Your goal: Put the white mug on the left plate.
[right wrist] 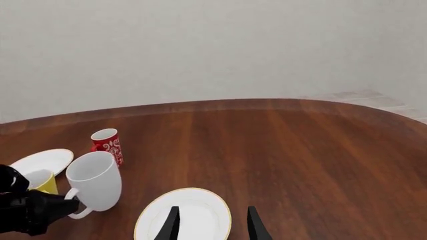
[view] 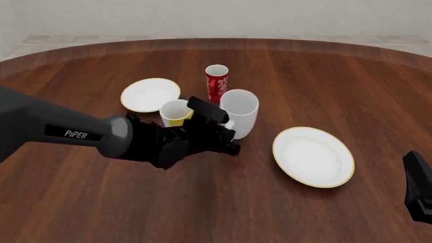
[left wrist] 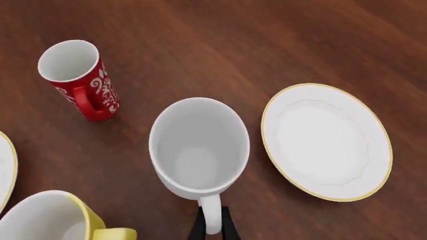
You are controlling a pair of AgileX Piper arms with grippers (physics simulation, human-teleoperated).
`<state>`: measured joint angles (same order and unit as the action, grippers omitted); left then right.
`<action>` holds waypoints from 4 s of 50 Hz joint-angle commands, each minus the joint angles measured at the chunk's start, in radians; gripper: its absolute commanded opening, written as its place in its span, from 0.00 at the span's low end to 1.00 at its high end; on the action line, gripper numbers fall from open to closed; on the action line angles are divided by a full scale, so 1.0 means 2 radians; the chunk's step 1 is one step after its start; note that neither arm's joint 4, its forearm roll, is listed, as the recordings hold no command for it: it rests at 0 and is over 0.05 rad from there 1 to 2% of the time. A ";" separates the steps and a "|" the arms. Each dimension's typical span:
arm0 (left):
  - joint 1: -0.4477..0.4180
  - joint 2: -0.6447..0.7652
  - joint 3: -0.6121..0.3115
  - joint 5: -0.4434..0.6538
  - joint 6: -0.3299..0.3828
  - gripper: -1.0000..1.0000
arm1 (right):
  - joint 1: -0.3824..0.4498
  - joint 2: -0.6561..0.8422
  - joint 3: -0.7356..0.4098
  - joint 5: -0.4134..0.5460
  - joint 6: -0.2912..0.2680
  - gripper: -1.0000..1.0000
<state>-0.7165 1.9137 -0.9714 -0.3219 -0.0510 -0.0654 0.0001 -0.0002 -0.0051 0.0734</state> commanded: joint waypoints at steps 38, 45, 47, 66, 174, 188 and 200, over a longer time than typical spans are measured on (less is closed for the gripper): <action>-0.023 -0.017 0.012 -0.031 0.026 0.00 | 0.001 0.000 0.000 -0.008 -0.002 1.00; -0.026 -0.017 0.011 -0.031 0.025 0.00 | 0.001 0.000 0.000 -0.007 -0.001 1.00; -0.029 -0.017 0.011 -0.032 0.023 0.00 | 0.001 0.000 0.000 -0.007 -0.001 1.00; -0.046 -0.155 0.005 0.101 0.024 0.00 | -0.001 0.000 0.000 -0.007 0.000 1.00; 0.082 -0.187 -0.087 0.220 0.017 0.00 | -0.011 0.000 0.000 -0.010 0.005 1.00; 0.117 -0.177 -0.087 0.222 0.005 0.00 | -0.009 0.000 0.000 -0.009 0.004 1.00; 0.139 -0.169 -0.089 0.222 0.002 0.00 | -0.009 0.000 0.000 -0.007 0.003 1.00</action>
<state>-0.4765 1.5652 -1.1448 0.1234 -0.0484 -0.0840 0.0001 -0.0001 -0.0213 0.0815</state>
